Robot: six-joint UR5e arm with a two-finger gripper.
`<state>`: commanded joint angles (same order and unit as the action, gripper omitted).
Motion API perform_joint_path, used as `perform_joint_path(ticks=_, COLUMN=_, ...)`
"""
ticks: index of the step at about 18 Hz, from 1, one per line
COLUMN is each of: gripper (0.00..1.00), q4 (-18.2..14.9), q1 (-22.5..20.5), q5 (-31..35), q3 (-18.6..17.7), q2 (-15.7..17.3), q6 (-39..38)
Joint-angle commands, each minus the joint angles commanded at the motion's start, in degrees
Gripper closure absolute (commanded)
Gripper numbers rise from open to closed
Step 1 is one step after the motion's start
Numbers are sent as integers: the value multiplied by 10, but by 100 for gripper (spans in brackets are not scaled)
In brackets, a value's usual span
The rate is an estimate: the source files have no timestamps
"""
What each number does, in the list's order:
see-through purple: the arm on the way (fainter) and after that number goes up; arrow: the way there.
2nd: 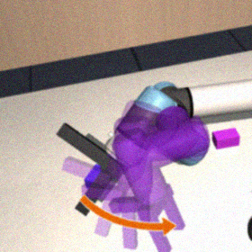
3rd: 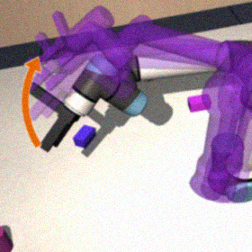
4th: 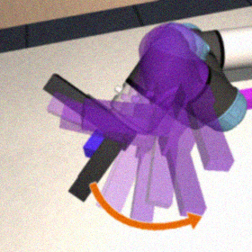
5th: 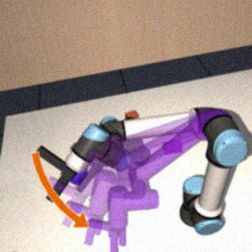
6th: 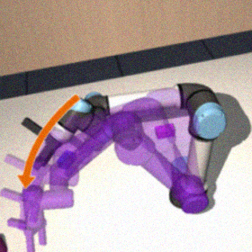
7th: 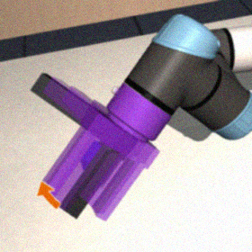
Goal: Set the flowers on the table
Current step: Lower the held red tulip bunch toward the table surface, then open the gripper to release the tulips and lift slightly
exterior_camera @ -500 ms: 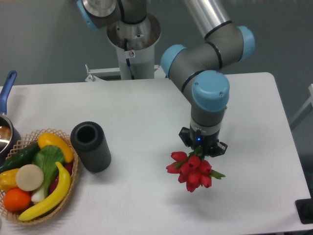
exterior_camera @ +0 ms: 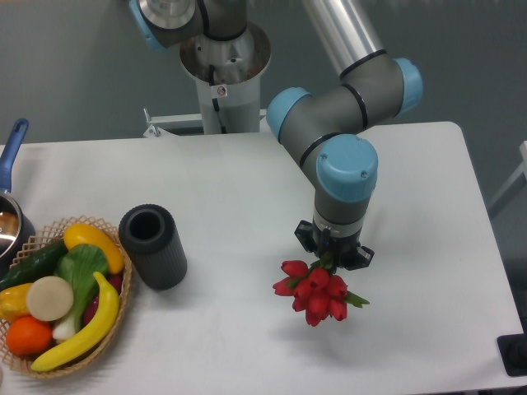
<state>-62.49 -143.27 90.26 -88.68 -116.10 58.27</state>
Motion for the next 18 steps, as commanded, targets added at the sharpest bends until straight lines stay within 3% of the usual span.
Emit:
perform_joint_path(ticks=1, gripper=74, q4=-1, q1=0, q5=-1, q3=-1, q2=-1, q6=0)
perform_joint_path(ticks=3, gripper=51, q4=2, q1=0, q5=-2, q3=-2, q2=-4, q6=1)
perform_joint_path(ticks=5, gripper=0, q4=29, q1=0, q5=-4, q3=-5, q2=-7, q6=1)
perform_joint_path(ticks=10, gripper=0, q4=78, q1=0, q5=-4, q3=-31, q2=-1, q6=-1)
perform_joint_path(ticks=13, gripper=0, q4=80, q1=-2, q5=-4, q3=-36, q2=3, q6=-1)
perform_joint_path(ticks=18, gripper=0, q4=98, q1=-21, q5=-2, q3=-91, q2=61, q6=2)
